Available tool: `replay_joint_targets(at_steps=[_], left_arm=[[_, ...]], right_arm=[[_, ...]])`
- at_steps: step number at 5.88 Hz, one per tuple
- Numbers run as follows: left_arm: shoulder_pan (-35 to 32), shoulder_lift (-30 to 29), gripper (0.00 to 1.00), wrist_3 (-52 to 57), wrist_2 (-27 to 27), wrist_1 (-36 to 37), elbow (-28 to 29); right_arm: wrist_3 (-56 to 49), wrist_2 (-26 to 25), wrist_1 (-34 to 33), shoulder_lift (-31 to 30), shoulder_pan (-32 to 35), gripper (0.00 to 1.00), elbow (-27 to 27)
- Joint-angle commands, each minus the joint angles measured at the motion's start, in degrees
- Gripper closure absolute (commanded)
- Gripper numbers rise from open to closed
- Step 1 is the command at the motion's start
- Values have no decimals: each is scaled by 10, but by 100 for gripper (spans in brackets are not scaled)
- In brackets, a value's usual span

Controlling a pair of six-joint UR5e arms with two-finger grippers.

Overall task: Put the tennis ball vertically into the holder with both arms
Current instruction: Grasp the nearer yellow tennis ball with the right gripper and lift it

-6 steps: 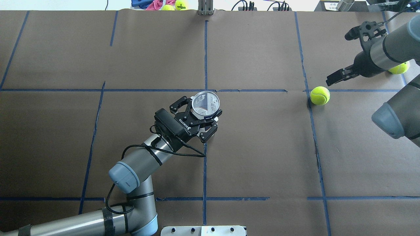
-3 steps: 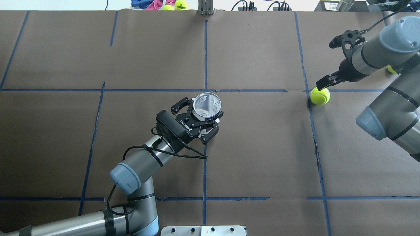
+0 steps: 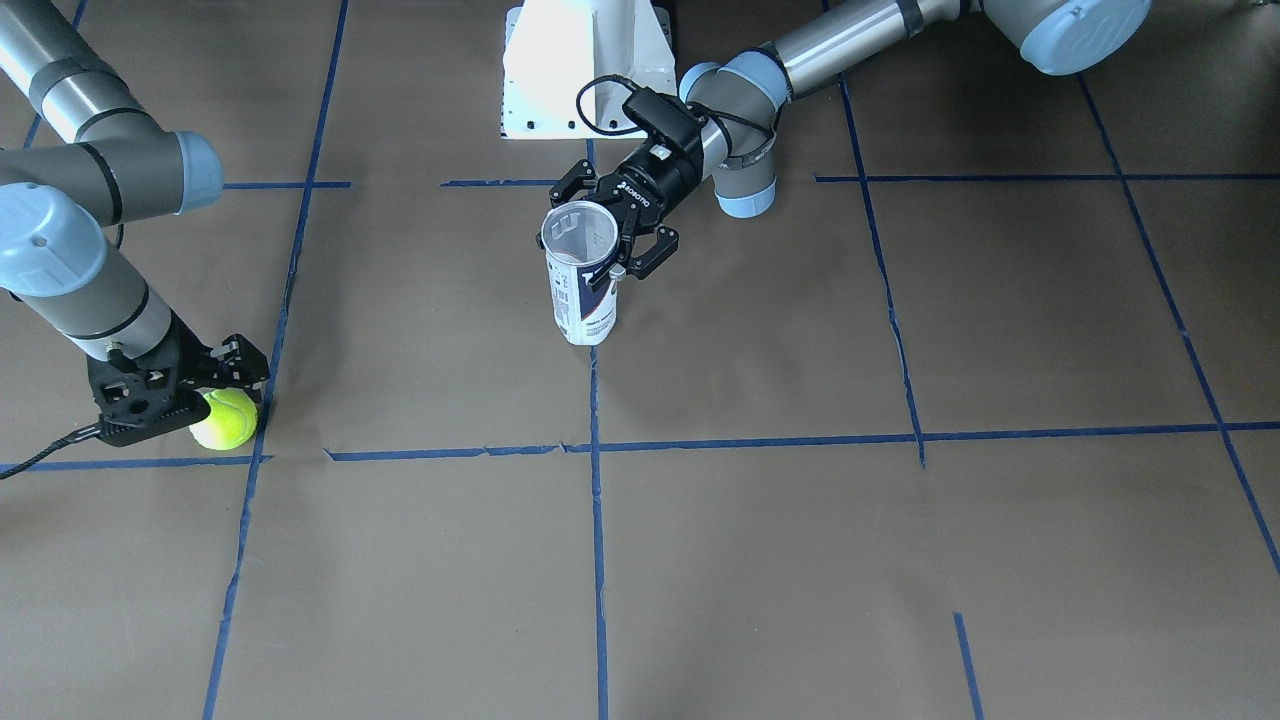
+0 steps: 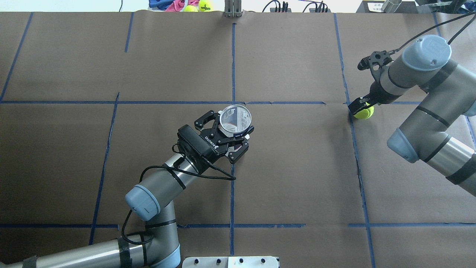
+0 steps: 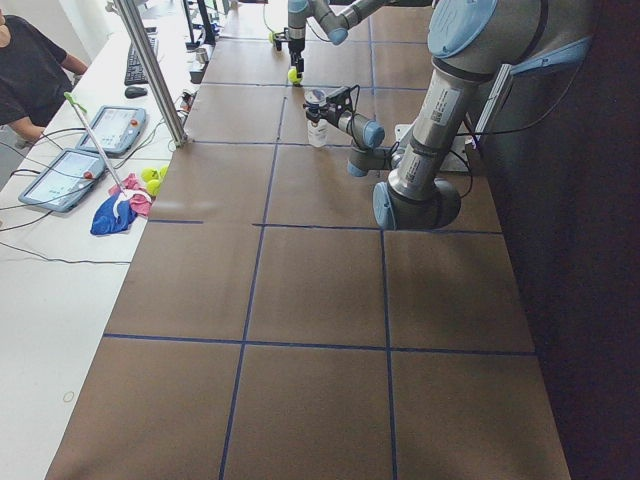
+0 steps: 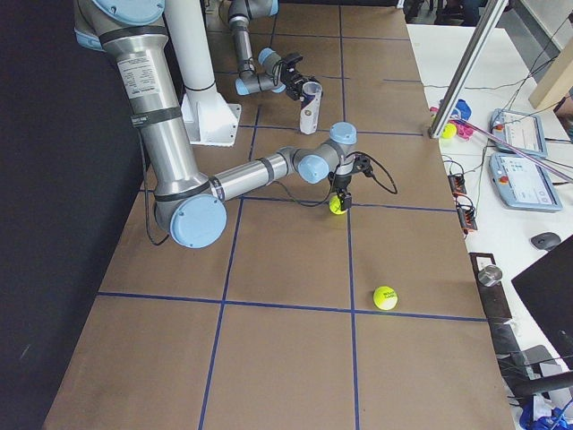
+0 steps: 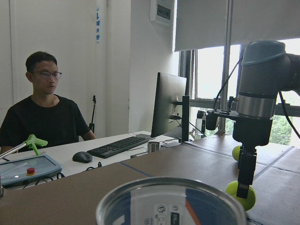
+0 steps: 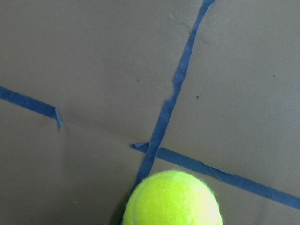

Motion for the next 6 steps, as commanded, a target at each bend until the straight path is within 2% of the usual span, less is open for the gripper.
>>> replay_joint_targets(at_steps=[1, 2, 3, 4, 5, 6], left_arm=[[0, 0, 22, 0, 0, 0, 0], [0, 0, 22, 0, 1, 0, 0], [0, 1, 22, 0, 1, 0, 0], [0, 2, 22, 0, 1, 0, 0], [1, 3, 22, 0, 1, 0, 0], [1, 4, 22, 0, 1, 0, 0]], right_arm=[[-4, -2, 1, 18, -11, 2, -34], [-5, -2, 1, 26, -10, 36, -39], [-6, -1, 0, 32, -2, 83, -39], [1, 4, -3, 44, 12, 100, -6], [64, 18, -32, 62, 13, 100, 61], [163, 28, -44, 98, -1, 100, 100]])
